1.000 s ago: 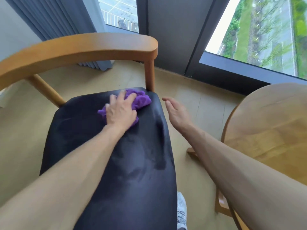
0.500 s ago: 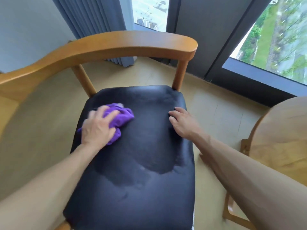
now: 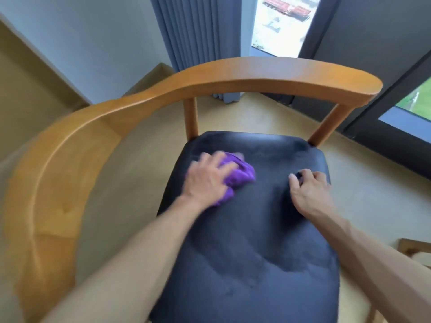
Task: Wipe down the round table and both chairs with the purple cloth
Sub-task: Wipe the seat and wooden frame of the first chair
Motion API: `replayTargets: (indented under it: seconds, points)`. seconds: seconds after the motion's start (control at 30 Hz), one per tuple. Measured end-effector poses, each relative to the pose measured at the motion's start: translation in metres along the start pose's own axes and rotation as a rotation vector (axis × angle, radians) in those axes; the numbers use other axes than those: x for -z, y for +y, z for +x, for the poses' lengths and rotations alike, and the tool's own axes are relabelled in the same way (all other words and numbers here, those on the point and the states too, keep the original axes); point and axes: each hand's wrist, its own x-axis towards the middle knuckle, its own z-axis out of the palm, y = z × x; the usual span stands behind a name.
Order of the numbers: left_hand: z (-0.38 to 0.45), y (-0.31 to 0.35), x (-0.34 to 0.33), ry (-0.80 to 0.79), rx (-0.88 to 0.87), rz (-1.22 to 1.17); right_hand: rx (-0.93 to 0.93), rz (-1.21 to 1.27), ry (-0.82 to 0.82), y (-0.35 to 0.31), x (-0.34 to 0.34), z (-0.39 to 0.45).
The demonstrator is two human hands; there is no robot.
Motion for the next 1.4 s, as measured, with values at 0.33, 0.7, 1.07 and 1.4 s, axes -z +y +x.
replayTargets:
  seconds: [0.33, 0.7, 1.07, 1.4]
  points:
    - [0.049, -0.059, -0.004, 0.111, 0.741, -0.313, 0.021, -0.384, -0.023, -0.008, -0.022, -0.005]
    - [-0.025, -0.064, -0.002, 0.079, 0.272, -0.345, 0.018, -0.346, -0.038, -0.01, -0.023, -0.007]
    - [0.025, 0.078, 0.006, -0.054, 0.489, -0.357, -0.039, -0.323, -0.093, -0.013, -0.013, -0.002]
    - [0.007, -0.033, 0.062, -0.052, 0.572, -0.435, 0.475, 0.079, -0.055, -0.134, -0.055, -0.028]
